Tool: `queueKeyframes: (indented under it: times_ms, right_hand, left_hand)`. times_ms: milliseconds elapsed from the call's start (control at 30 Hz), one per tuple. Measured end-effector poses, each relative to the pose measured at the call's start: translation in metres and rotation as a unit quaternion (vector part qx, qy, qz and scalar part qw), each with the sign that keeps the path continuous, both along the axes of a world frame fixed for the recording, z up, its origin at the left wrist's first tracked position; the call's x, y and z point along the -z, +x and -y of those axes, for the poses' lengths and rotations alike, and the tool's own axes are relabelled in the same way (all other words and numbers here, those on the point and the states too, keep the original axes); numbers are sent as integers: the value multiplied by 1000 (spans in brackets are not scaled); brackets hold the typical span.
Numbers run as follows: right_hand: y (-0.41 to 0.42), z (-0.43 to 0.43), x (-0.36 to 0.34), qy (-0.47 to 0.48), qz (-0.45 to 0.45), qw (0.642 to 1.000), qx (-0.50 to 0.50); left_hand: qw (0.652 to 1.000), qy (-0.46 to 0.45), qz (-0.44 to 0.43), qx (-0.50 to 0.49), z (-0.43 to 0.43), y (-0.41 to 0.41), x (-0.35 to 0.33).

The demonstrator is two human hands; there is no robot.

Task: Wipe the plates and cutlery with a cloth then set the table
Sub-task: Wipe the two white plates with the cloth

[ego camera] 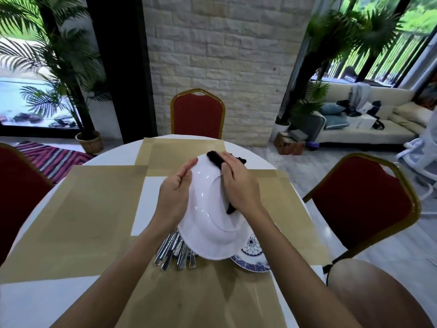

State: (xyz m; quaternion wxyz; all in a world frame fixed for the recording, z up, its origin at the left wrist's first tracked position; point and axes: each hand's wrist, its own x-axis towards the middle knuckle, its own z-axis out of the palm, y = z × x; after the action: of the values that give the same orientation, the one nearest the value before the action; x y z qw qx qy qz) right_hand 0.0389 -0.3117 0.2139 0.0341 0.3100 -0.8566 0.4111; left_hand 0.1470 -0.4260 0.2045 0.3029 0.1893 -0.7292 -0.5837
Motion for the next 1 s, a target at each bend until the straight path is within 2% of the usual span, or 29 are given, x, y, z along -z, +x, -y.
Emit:
queueKeyframes:
  times_ms: [67,100,200,233,400,500,600,667,733,800,867,900,1000]
  right_hand:
    - [-11,-1,-8,-17,107,994,16]
    - [-9,-1,-11,-10,108,994,19]
    - [5,4,-8,37,8,999,-36]
    - [4,6,-7,35,0,998,-46]
    - [-27,-9,12,-88,165,982,20]
    - [-11,-19,38,-138,212,967,41]
    - [23,-18,64,-188,225,953,75]
    - [55,-12,77,-206,187,960,44]
    - [76,-10,86,-202,146,968,29]
    - [65,-11,83,-226,164,959,48]
    - [38,-16,74,-271,240,927,102]
    - [24,-20,69,-311,299,894,121]
    - [2,-29,63,-451,480,747,87]
  left_hand:
    - [1000,0,-3,-7,2,1,1]
    - [1000,3,-3,-8,4,1,2]
    - [1000,1,6,18,7,2,3]
    - [1000,2,4,24,6,3,4]
    - [997,49,-44,-31,0,8,-2]
    - [990,81,-76,-90,0,7,-1]
    - [976,103,-90,-168,-4,0,4]
    - [966,116,-96,-209,-5,-6,6]
    - [962,115,-97,-227,-8,-10,5]
    - [966,92,-99,-222,-13,-8,3]
    - [970,75,-102,-207,-19,-3,1]
    - [972,75,-102,-198,-21,-1,0]
    - [973,83,-101,-188,-19,-1,-4]
